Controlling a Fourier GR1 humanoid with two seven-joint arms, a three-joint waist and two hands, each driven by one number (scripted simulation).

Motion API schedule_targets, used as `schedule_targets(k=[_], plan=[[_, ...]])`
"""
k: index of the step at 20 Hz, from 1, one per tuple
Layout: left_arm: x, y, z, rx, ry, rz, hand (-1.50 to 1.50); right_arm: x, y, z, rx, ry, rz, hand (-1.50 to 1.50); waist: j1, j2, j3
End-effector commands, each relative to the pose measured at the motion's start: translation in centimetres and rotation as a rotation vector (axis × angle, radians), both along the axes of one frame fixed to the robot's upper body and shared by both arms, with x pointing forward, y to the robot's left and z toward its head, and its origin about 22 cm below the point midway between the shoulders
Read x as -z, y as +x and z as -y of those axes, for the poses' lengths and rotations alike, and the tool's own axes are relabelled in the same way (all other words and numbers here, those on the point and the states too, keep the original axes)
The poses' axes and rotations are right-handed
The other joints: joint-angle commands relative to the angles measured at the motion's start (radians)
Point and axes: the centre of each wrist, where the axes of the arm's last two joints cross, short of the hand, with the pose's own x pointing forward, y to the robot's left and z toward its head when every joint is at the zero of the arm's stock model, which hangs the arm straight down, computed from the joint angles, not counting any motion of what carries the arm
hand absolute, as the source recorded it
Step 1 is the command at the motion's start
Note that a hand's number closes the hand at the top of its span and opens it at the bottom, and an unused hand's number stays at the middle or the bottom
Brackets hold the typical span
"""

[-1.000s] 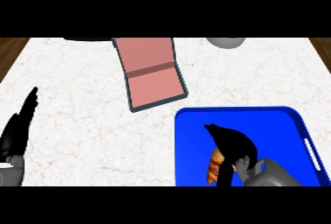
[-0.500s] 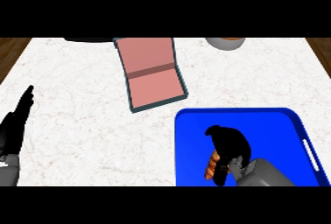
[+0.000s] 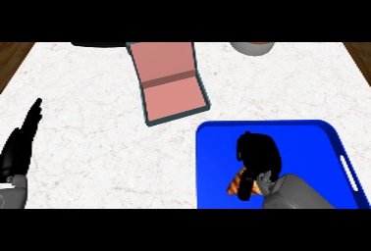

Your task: Pick the croissant from the tray and place it in the cardboard box

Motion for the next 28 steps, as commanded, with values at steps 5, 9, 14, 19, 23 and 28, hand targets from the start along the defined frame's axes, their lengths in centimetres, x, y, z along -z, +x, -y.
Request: schedule_targets(k=[5,9,14,19,23,28], plan=[[-0.2,-0.9,-1.4,-0.016,0.002,-0.016,0.0,-3.5,-1.2,0.2,0.302,0.14,0.407,1.5,-0.025,0.001,0.004],[-0.5,-0.2,-0.7,-0.02,0.004,-0.002,0.0,-6.7,-2.9,-1.4,0.328,0.089,0.542,1.5,-0.02,0.004,0.003],[-0.4,-0.7,-0.6,0.003,-0.012,-0.007,0.0,-10.8,-2.3,-1.6,0.187,0.075,0.811,1.5,-0.003,0.007,0.004],[0.1,1.3,0.1,-0.009,0.0,-0.011,0.0,-13.7,-2.3,-5.7,0.095,0.153,0.85,1.5,-0.003,0.012,0.003],[-1.5,1.5,0.8,0.015,-0.008,-0.01,0.0,-15.3,0.8,-8.3,0.078,0.294,0.823,1.5,0.008,0.014,0.004],[-0.8,1.7,1.2,0.025,0.003,0.003,0.0,-17.7,4.5,-9.7,0.133,0.413,0.855,1.5,0.018,0.016,0.004]])
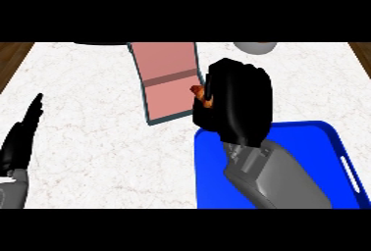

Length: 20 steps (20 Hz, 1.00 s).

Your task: Pick the croissant from the tray and place it in the cardboard box

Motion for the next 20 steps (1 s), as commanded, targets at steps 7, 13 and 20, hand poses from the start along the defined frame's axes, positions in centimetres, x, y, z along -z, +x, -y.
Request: schedule_targets(k=[7,13,20], plan=[[-1.0,0.8,0.9,0.024,-0.007,-0.005,0.0,-2.9,8.7,-2.6,0.039,0.22,-0.022,1.5,0.025,0.008,0.0],[-0.3,1.0,1.0,0.04,0.001,0.017,0.0,-2.2,12.9,-2.8,0.038,0.293,-0.039,1.5,0.038,0.013,0.0],[-0.9,1.5,-0.4,0.058,0.002,0.025,0.0,0.3,15.8,-2.5,0.081,0.284,-0.08,1.5,0.057,0.023,-0.001]])
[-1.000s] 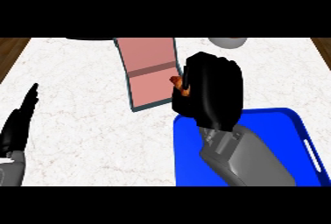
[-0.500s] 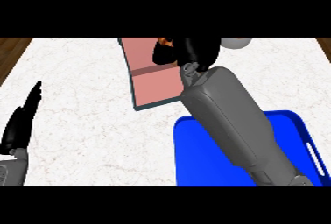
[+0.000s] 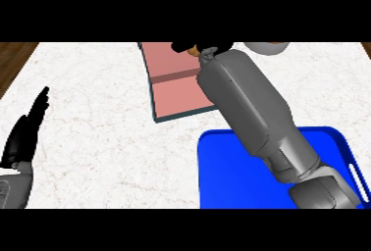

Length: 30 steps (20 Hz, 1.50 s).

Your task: Pick the croissant from the tray and place it in the cardboard box

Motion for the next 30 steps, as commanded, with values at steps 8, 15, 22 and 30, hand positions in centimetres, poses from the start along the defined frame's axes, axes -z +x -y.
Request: schedule_targets(k=[8,15,22,30], plan=[[-0.3,0.5,0.8,0.04,-0.008,0.019,0.0,4.3,2.8,2.3,0.158,0.15,-0.136,-1.5,0.032,0.017,0.0],[-1.8,1.7,1.1,0.053,0.005,0.025,0.0,5.5,2.9,2.8,0.096,0.195,-0.057,-1.5,0.049,0.02,0.001],[0.1,0.4,0.8,0.032,-0.003,0.007,0.0,3.7,3.1,2.4,0.121,0.273,0.209,-1.5,0.028,0.014,0.001],[0.4,-1.0,-0.5,-0.027,0.007,-0.018,0.0,3.0,3.0,4.2,0.103,0.466,0.339,-1.5,-0.038,-0.015,0.002]])
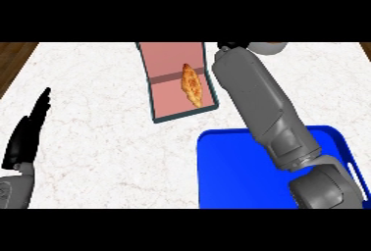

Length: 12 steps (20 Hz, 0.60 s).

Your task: Pick the croissant from the tray and place it in the cardboard box

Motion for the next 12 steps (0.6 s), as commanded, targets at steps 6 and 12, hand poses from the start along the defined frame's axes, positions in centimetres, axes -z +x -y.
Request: schedule_targets(k=[6,12], plan=[[2.5,-2.1,-1.3,-0.089,0.004,-0.03,0.0,2.5,-1.8,2.9,-0.001,0.102,0.032,-1.5,-0.081,-0.03,-0.001],[1.7,-3.9,-2.6,-0.089,0.016,-0.035,0.0,4.6,-4.7,10.3,0.051,0.08,0.013,-1.5,-0.096,-0.037,-0.001]])
